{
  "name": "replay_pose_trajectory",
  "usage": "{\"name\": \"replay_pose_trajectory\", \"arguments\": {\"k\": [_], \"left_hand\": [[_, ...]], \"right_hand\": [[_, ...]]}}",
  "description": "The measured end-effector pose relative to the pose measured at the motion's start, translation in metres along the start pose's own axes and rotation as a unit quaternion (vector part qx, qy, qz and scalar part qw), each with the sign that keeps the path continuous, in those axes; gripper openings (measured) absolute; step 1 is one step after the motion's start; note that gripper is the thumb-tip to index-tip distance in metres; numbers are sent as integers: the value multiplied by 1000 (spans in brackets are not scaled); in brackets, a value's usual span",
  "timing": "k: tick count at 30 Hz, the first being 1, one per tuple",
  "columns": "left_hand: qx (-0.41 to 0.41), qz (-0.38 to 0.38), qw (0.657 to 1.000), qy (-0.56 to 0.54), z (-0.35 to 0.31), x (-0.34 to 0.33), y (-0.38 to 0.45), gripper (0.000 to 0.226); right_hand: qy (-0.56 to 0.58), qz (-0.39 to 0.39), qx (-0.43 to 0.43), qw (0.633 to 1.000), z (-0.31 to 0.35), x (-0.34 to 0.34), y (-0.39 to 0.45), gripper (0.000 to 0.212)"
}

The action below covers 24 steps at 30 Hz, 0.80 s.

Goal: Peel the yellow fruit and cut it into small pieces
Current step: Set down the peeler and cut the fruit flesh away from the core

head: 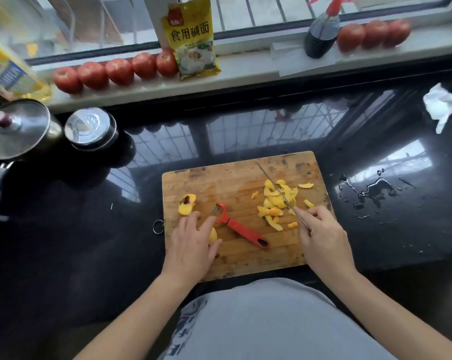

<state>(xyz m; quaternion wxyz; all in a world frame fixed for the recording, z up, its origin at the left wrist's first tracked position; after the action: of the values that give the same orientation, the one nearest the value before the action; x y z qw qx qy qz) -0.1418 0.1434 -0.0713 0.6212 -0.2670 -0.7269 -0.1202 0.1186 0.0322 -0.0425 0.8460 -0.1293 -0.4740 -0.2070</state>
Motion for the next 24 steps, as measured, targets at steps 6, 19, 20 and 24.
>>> {"name": "replay_pose_trajectory", "arguments": {"k": [6,19,20,24], "left_hand": [[18,37,996,-81,5,-26,-5,43],[263,152,449,-840,-53,37,-3,55],[261,148,464,-833,-53,37,-2,56],[247,147,515,-808,-59,36,2,43]], "right_hand": [[1,10,10,1000,-1,4,0,31],[56,-48,120,990,6,19,-9,35],[60,-61,147,985,6,23,-10,35],[76,-77,279,954,11,41,-17,32]]}}
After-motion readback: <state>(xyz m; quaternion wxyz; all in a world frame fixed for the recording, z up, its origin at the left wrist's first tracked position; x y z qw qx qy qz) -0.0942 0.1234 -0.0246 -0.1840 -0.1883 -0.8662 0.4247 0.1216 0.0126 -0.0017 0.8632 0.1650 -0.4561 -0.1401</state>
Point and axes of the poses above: each hand's wrist, its own y-axis towards the middle knuckle, its own x-axis out of the back of the hand, z = x × y, the point moved 2 cm from there along y, towards the middle knuckle, and after that the axes turned 2 degrees about y, right-handed, at the moved point
